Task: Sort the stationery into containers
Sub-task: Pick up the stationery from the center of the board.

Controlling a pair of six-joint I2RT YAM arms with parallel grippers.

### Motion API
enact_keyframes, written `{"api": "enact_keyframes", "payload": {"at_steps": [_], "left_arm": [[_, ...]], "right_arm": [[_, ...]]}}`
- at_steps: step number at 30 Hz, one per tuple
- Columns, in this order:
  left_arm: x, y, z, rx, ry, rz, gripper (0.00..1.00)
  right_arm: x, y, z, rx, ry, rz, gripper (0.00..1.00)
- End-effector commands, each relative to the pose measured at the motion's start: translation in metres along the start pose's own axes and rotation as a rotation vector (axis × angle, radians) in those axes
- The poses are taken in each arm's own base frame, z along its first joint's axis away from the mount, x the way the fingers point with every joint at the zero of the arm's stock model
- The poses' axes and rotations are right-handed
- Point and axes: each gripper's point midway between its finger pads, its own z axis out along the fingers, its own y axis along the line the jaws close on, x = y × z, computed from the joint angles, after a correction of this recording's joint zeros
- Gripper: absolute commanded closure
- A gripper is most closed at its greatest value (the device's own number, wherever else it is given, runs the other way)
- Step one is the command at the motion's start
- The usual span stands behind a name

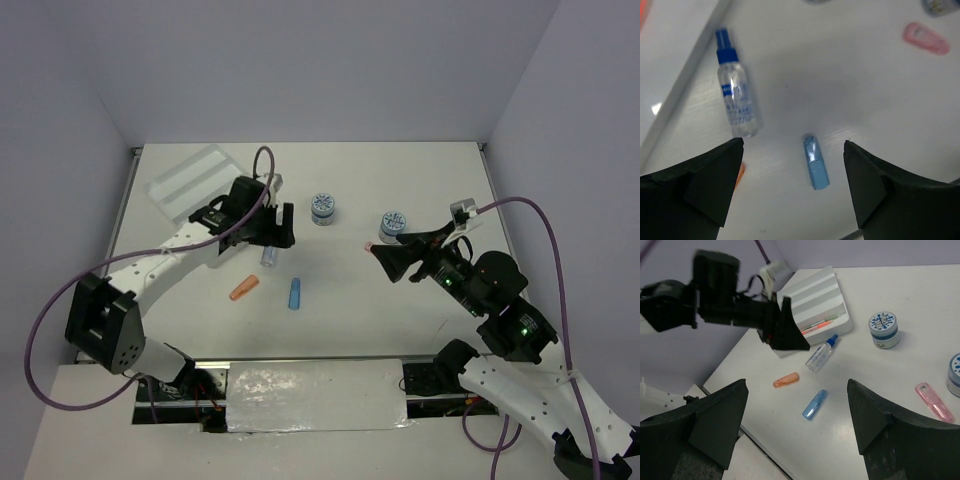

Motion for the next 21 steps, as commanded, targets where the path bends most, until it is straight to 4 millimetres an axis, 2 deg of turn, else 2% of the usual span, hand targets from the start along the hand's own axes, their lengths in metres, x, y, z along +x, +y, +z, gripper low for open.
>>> {"api": "enact_keyframes", "payload": {"at_steps": [1,3,11,12,15,21], "left_arm": [[0.034,0.023,0.019,-0.115,0.085,-0.065,0.07],[0.039,0.02,0.027,-0.117,0.098,-0.04,0.09],[0.05,0.036,0.058,-0.211,0.163,-0.027,0.22],[0.046,0.036,0.061,-0.218,0.159,-0.028,0.25],[0.052,0.05,0.072,-0.295,0.19,-0.032,0.24],[0.054,0.061,0.08,-0.361,0.204,-0.034,0.24]], "right_arm": [[0.004,-0.003,-0.002,0.01,0.005,0.008,0.13],[0.006,-0.005,-0.003,0.018,0.015,0.0,0.13],[0.011,-0.006,0.0,0.016,0.028,-0.005,0.13],[0.012,-0.007,0.0,0.018,0.032,-0.005,0.13],[0.014,-0.008,0.001,0.018,0.037,-0.006,0.13],[0.016,-0.01,0.001,0.025,0.043,-0.013,0.13]]}}
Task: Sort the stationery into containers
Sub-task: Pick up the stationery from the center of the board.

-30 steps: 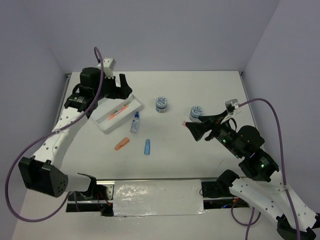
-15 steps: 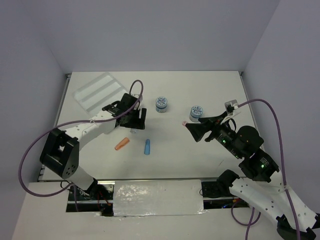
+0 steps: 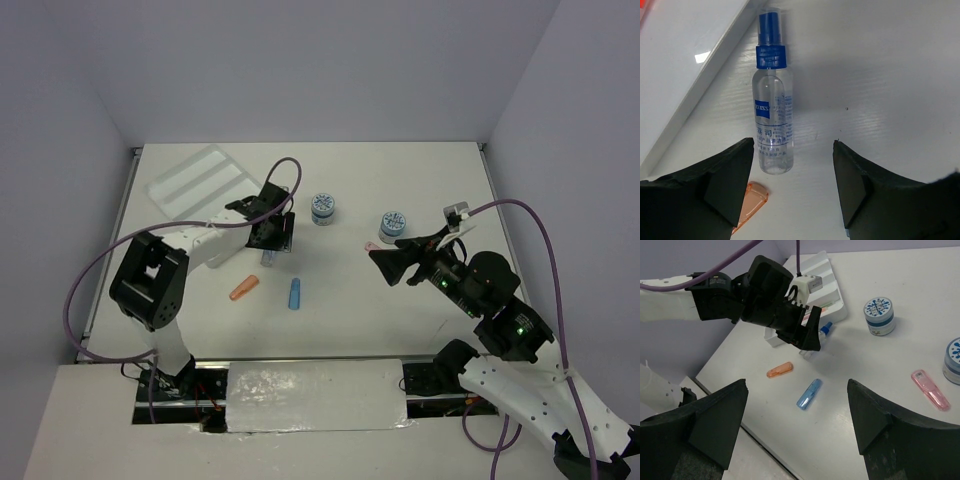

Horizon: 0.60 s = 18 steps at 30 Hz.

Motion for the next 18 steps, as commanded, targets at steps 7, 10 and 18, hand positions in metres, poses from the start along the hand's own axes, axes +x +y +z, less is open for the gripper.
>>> {"api": "enact_keyframes", "payload": {"at_steps": [7,10,18], "left_arm": [[-0.004,0.013,0.015,-0.088,0.002,-0.028,0.24],[0.0,0.014,0.024,-0.082,0.013,-0.028,0.27],[0.01,0.001,0.039,-0.009,0.05,-0.022,0.56]], "right_arm": [[0.002,0.0,0.002,-0.006,0.001,-0.008,0.13],[0.003,-0.001,0.003,-0.003,0.004,-0.007,0.13],[-0.001,0.0,0.002,-0.005,-0.007,-0.006,0.13]]}}
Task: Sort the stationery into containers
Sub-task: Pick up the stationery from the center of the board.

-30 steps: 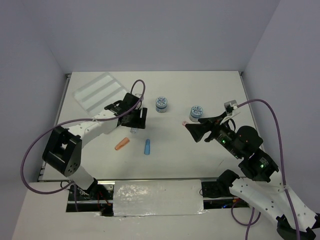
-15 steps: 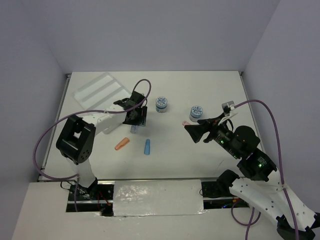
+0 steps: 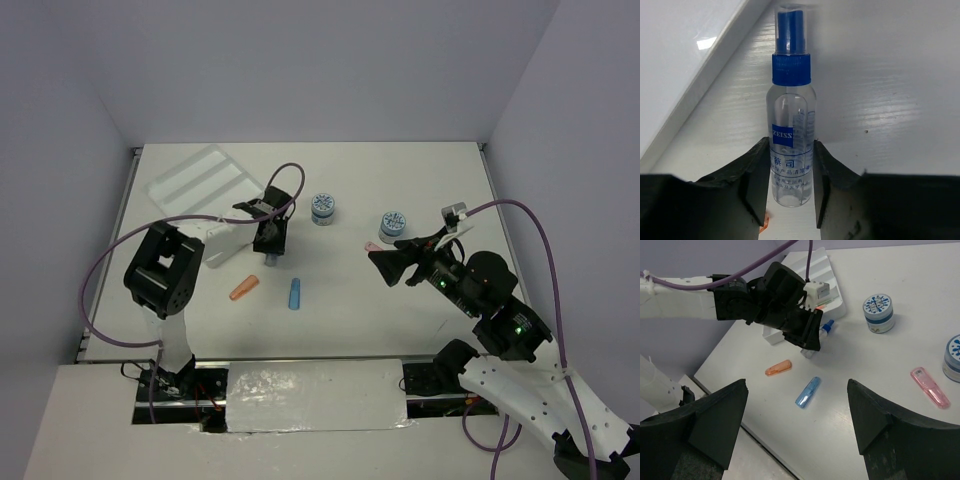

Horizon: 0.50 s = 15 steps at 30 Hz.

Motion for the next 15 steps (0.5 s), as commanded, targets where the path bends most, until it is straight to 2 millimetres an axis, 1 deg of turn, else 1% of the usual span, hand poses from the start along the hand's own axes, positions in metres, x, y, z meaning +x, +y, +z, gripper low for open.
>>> {"api": "enact_keyframes", "payload": {"at_steps": [1,2,3,4,5,6,7,9,10,12,13,14,15], "left_arm": [[-0.003,-0.011,0.002,0.061,-0.008,0.003,0.6],[-0.006,-0.013,-0.001,0.071,-0.016,0.005,0.74],[-0.007,-0.016,-0.004,0.083,-0.018,0.014,0.84],[-0.008,-0.021,-0.009,0.102,-0.021,0.043,0.89],[-0.017,-0.025,-0.019,0.12,-0.049,0.058,1.0],[-0.021,-0.027,-0.025,0.13,-0.063,0.075,1.0],[-0.032,-0.033,-0.041,0.151,-0.101,0.116,1.0],[-0.045,-0.033,-0.059,0.162,-0.142,0.184,1.0],[-0.06,-0.027,-0.073,0.126,-0.183,0.194,1.0],[-0.079,-0.012,-0.085,0.045,-0.23,0.246,1.0],[-0.1,0.004,-0.095,-0.035,-0.28,0.247,1.0],[-0.104,0.016,-0.094,-0.089,-0.269,0.279,1.0],[-0.112,0.03,-0.095,-0.142,-0.27,0.336,1.0]], "right_arm": [[-0.007,0.002,-0.001,-0.008,-0.024,-0.006,0.13],[-0.008,0.003,-0.002,-0.009,-0.027,-0.006,0.13],[-0.008,0.002,-0.002,-0.005,-0.025,-0.007,0.13],[-0.008,0.002,-0.002,-0.003,-0.027,-0.007,0.13],[-0.01,0.002,-0.003,-0.005,-0.031,-0.009,0.13],[-0.011,0.003,-0.004,-0.005,-0.036,-0.01,0.13],[-0.012,0.003,-0.004,-0.005,-0.038,-0.009,0.13],[-0.013,0.003,-0.006,-0.005,-0.042,-0.012,0.13],[-0.013,0.003,-0.006,-0.005,-0.045,-0.011,0.13],[-0.012,0.002,-0.007,-0.002,-0.046,-0.011,0.13],[-0.012,0.001,-0.007,-0.001,-0.048,-0.013,0.13],[-0.012,0.001,-0.006,0.0,-0.047,-0.013,0.13],[-0.011,0.001,-0.007,0.0,-0.045,-0.011,0.13]]}}
